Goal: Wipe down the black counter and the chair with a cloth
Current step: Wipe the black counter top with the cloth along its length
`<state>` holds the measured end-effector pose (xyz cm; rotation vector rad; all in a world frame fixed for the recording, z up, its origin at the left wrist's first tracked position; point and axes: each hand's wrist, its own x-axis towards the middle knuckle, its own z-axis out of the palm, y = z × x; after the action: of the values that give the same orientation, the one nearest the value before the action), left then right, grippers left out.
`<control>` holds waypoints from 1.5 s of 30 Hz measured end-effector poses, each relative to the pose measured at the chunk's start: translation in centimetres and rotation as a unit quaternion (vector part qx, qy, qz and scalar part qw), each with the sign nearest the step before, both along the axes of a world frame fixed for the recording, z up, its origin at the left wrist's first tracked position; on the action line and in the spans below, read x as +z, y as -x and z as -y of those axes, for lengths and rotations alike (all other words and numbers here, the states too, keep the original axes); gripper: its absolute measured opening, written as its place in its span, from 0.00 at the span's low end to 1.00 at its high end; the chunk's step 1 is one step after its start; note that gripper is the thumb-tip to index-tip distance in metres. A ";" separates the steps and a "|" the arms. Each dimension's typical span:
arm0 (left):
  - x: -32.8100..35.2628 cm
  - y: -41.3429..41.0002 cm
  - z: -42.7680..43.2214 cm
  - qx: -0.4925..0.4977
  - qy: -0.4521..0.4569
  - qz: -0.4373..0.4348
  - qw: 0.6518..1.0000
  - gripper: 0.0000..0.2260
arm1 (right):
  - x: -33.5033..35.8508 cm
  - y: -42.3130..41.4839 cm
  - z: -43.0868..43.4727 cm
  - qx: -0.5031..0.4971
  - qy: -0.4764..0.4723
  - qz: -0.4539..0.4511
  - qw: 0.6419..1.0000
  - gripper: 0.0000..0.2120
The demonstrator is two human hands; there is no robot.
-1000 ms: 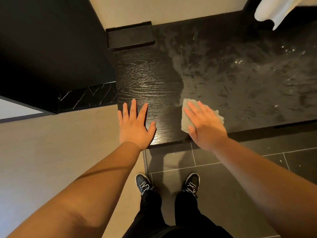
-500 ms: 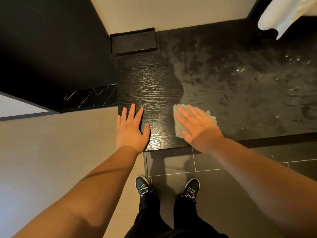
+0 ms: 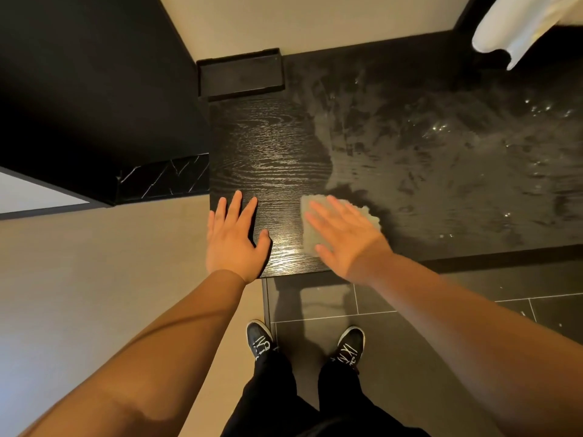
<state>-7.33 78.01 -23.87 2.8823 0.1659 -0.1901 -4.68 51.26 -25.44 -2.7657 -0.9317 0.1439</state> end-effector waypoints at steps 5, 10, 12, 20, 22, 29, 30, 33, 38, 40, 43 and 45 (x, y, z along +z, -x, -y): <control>-0.1 0.0 0.0 -0.002 -0.004 0.007 1.000 0.31 | 0.6 -0.5 3.7 -0.157 0.027 0.026 0.987 0.30; 0.0 0.0 0.2 0.003 -0.005 0.008 1.000 0.31 | 0.1 2.9 -2.3 -0.041 -0.014 0.013 0.999 0.31; 0.0 -0.1 0.1 0.003 -0.007 0.008 1.000 0.31 | -0.1 3.1 -1.6 0.042 -0.028 0.020 0.999 0.31; -0.1 -0.1 0.0 -0.003 -0.014 0.013 1.000 0.30 | 0.6 0.9 7.6 -0.059 0.071 0.016 0.996 0.31; -0.1 -0.1 0.0 -0.004 -0.015 0.012 1.000 0.30 | 0.8 1.4 5.9 -0.112 0.066 0.029 0.991 0.32; -0.1 -0.1 0.0 0.000 -0.012 0.015 1.000 0.30 | -0.2 3.5 0.4 0.060 -0.071 0.016 0.996 0.30; -0.1 -0.1 0.0 -0.001 -0.013 0.014 1.000 0.30 | 0.0 3.0 1.1 0.054 -0.059 0.012 0.997 0.31; 0.0 -0.2 0.1 -0.001 -0.013 0.010 1.000 0.30 | 0.4 1.7 5.0 -0.024 0.004 0.023 0.999 0.33; 0.0 -0.2 0.0 -0.002 -0.007 0.010 1.000 0.30 | 2.0 0.7 7.0 -0.190 -0.015 0.012 0.982 0.27; 0.0 -0.2 0.0 -0.002 -0.009 0.010 1.000 0.30 | 2.1 -0.5 6.9 -0.162 -0.019 0.041 0.986 0.26; 0.0 -0.1 0.1 0.000 -0.005 0.013 1.000 0.30 | 1.7 -1.8 8.4 -0.085 -0.032 0.049 0.995 0.29; -0.1 -0.1 0.1 0.002 -0.004 0.014 1.000 0.30 | 1.2 -1.4 8.4 -0.090 -0.019 0.027 0.995 0.31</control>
<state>-7.23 77.87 -23.99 2.8910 0.1664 -0.1474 -3.30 42.84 -24.25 -2.8129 -0.6856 0.0210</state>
